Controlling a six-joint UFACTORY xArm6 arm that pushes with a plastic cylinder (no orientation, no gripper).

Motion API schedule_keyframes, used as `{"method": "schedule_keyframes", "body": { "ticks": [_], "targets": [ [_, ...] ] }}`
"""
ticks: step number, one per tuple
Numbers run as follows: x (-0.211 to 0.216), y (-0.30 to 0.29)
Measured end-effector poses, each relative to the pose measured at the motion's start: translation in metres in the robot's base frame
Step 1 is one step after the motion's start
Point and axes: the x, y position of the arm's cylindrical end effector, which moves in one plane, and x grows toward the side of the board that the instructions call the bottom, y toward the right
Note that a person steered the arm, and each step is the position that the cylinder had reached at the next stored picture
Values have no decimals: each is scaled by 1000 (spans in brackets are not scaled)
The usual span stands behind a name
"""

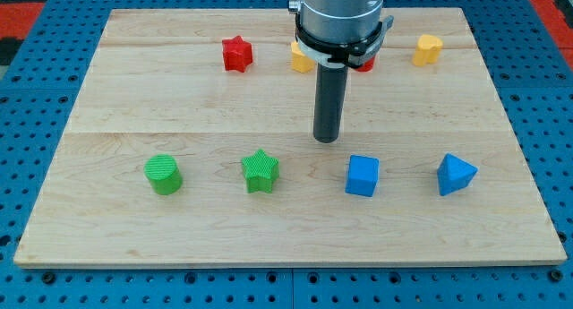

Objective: Move the yellow heart towards the red circle

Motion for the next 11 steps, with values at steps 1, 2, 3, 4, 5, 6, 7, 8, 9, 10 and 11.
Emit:
{"method": "schedule_keyframes", "body": {
  "ticks": [1, 2, 3, 4, 5, 6, 7, 8, 9, 10, 11],
  "targets": [
    [1, 2],
    [-5, 45],
    [-36, 70],
    [-62, 130],
    [-108, 192],
    [-146, 250],
    [-171, 251],
    [-178, 232],
    [-178, 201],
    [-166, 189],
    [-148, 175]
  ]
}}
